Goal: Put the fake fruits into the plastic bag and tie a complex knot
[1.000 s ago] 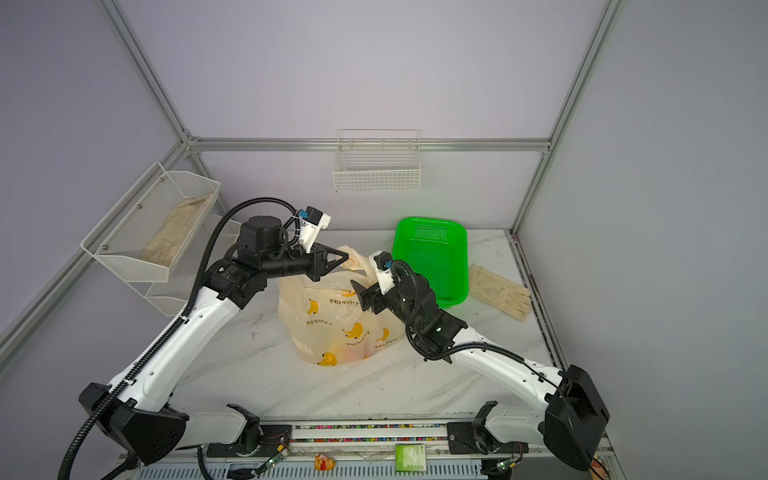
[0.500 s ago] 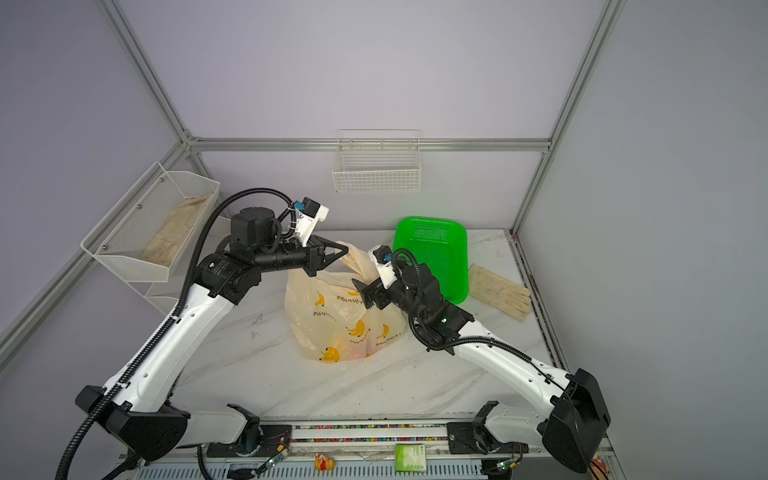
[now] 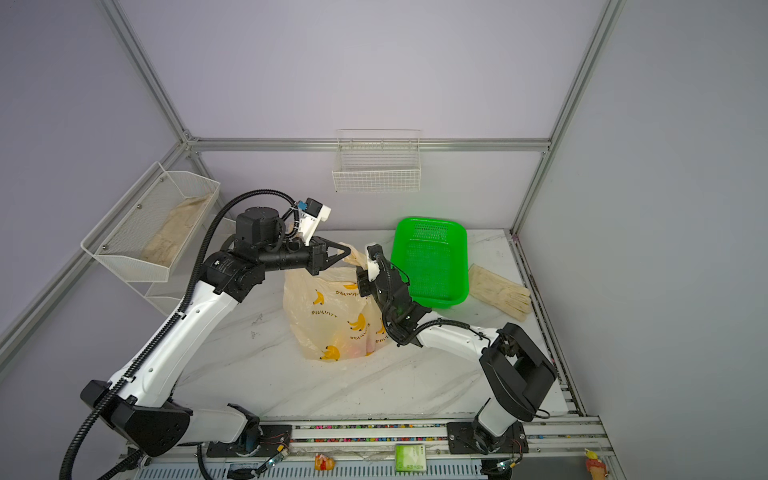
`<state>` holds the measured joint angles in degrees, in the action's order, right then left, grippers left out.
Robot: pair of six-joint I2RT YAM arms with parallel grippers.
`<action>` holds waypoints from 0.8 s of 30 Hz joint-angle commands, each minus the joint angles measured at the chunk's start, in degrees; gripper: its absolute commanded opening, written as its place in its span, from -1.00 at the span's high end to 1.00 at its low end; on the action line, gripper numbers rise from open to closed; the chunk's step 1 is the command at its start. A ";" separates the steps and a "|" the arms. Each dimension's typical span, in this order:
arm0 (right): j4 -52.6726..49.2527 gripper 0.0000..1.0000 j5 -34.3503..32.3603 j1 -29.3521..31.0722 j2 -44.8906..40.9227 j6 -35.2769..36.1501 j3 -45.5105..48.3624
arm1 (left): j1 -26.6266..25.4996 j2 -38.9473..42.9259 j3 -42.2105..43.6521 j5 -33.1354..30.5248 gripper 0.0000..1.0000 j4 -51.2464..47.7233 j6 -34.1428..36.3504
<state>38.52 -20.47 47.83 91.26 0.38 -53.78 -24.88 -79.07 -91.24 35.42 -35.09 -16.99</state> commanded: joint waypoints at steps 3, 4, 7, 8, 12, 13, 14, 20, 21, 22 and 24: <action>10.11 0.29 -4.51 0.07 -1.23 -2.96 10.46 | 0.36 0.66 -7.19 -3.18 1.00 3.09 -3.24; 10.33 0.34 -4.62 0.08 -1.43 -3.33 11.63 | 0.45 0.67 -7.15 -3.98 1.00 3.26 -3.53; 10.24 0.45 -2.48 0.08 -1.96 -4.47 14.35 | 0.77 0.50 -7.04 -6.48 1.00 3.36 -3.62; 9.70 0.45 -1.06 0.10 -2.05 -4.89 14.95 | 0.85 0.33 -6.97 -7.04 1.00 3.22 -3.31; 7.93 0.34 1.36 0.13 -1.92 -5.27 15.94 | 1.07 -0.41 -7.44 -7.49 1.00 3.00 -3.05; 7.82 0.29 1.86 0.11 -2.01 -5.15 16.15 | 1.07 -0.55 -7.63 -7.05 1.00 3.01 -3.03; 7.67 0.27 2.37 0.10 -2.54 -4.78 16.28 | 1.07 -0.72 -7.90 -6.35 1.00 3.00 -2.96; 2.96 -0.08 10.70 0.07 -9.10 -2.80 13.91 | 1.09 -1.40 -8.51 -1.11 1.00 3.00 -0.77; 1.57 -0.23 12.44 0.05 -10.50 -2.44 13.18 | 1.07 -1.44 -8.51 -0.24 1.00 2.92 -0.03; -0.04 -0.38 13.89 0.01 -11.59 -1.97 12.39 | 1.04 -1.40 -8.51 0.71 1.00 2.82 0.68; -4.82 -0.63 17.11 -0.27 -13.49 -0.76 9.88 | 1.07 -1.44 -8.42 2.00 1.00 2.29 2.72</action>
<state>40.18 -9.43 47.94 80.79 -2.24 -40.23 -24.12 -81.54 -94.50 33.58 -35.57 -17.65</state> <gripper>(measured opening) 0.785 0.047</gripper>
